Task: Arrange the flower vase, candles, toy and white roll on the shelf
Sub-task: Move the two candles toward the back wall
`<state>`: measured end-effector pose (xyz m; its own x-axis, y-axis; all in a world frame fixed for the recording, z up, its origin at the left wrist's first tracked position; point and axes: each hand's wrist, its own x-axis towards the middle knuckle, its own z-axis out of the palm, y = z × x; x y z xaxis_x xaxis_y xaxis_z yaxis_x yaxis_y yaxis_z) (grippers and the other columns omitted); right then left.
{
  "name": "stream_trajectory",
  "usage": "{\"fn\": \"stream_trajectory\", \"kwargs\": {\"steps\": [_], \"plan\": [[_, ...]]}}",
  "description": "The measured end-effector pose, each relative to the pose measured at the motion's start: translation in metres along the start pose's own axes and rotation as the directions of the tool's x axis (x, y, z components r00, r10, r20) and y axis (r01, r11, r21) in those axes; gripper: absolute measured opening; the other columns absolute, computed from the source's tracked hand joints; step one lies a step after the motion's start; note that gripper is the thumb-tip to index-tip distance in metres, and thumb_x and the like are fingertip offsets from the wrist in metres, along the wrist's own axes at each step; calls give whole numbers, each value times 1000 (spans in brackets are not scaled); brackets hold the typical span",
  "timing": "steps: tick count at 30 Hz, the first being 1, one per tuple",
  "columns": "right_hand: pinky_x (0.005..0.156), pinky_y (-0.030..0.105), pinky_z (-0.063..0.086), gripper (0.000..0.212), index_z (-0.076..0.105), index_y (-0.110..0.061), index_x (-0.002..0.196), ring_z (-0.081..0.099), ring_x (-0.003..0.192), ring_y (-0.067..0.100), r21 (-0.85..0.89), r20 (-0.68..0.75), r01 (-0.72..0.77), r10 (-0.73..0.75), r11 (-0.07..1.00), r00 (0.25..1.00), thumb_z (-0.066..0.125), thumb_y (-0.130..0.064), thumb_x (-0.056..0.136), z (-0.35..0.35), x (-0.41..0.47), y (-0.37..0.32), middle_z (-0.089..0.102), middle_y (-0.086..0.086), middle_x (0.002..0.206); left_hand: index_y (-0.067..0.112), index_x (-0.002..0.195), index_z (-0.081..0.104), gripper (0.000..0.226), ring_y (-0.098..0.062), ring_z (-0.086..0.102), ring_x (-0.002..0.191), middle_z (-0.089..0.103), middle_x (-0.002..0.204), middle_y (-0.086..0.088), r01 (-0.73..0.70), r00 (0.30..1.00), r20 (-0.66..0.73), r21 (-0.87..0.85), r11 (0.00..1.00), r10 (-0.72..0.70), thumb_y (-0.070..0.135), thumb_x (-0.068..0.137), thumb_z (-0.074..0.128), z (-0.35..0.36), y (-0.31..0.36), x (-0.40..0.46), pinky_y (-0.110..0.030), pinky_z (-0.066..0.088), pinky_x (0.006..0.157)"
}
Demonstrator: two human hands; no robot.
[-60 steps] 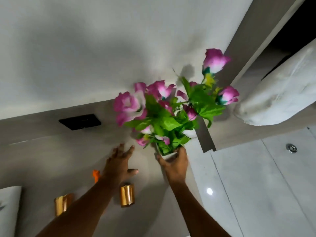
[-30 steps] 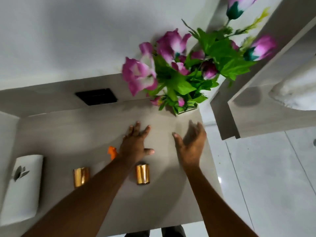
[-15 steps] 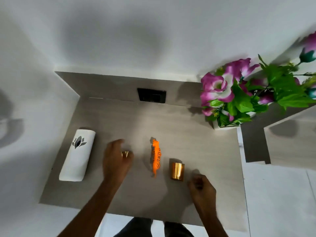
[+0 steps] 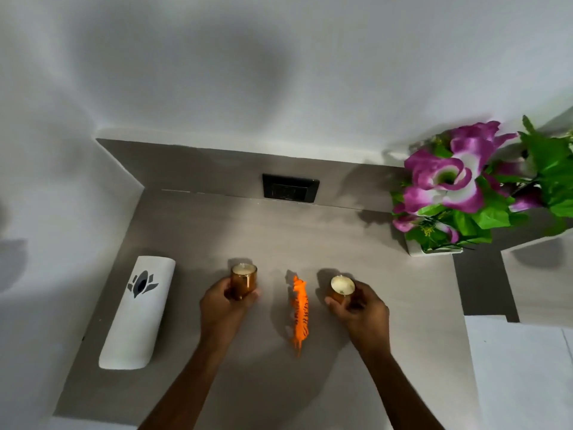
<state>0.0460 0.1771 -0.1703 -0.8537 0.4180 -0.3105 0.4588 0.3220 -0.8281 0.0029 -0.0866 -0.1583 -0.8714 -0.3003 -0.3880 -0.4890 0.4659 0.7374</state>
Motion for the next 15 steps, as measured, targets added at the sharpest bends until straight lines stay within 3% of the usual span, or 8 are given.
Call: {"fn": "stream_trajectory", "kwargs": {"steps": [5,8,11,13,15], "plan": [[88,8,52,62,67,-48,112,69,106,-8,63,-82,179,-174,982,981,99,-19,67,31,49,-4,76,-26,109,22,93,73,36,-22,68,80,74,85,-1,-150,979,-145,-44,988,143,35,67,95,22,10,54,-36,56,70],[88,5,51,60,67,-43,117,66,108,-11,107,-147,230,-213,967,966,98,-22,69,51,77,-8,72,-34,111,20,100,74,47,-25,67,85,72,94,-6,-174,970,-166,22,984,175,42,64,95,33,15,90,-43,59,79],[88,5,51,61,65,-38,120,67,106,-7,158,-193,234,-202,959,960,97,-26,69,67,100,-18,72,-25,109,22,106,73,53,-24,69,89,74,99,-6,-181,965,-187,19,983,182,45,63,94,40,18,116,-46,59,86],[88,6,52,62,63,-38,120,68,105,-4,146,-204,244,-212,959,956,97,-30,69,74,105,-21,72,-17,111,23,110,74,56,-27,70,91,74,97,-6,-179,964,-199,1,984,175,44,61,94,42,18,119,-47,59,88],[90,8,53,63,61,-43,121,65,107,-10,129,-204,264,-235,956,950,96,-33,69,74,106,-22,70,-24,112,22,109,74,56,-30,69,91,73,91,-7,-197,958,-215,-1,980,192,41,61,95,43,18,120,-49,58,88]]}}
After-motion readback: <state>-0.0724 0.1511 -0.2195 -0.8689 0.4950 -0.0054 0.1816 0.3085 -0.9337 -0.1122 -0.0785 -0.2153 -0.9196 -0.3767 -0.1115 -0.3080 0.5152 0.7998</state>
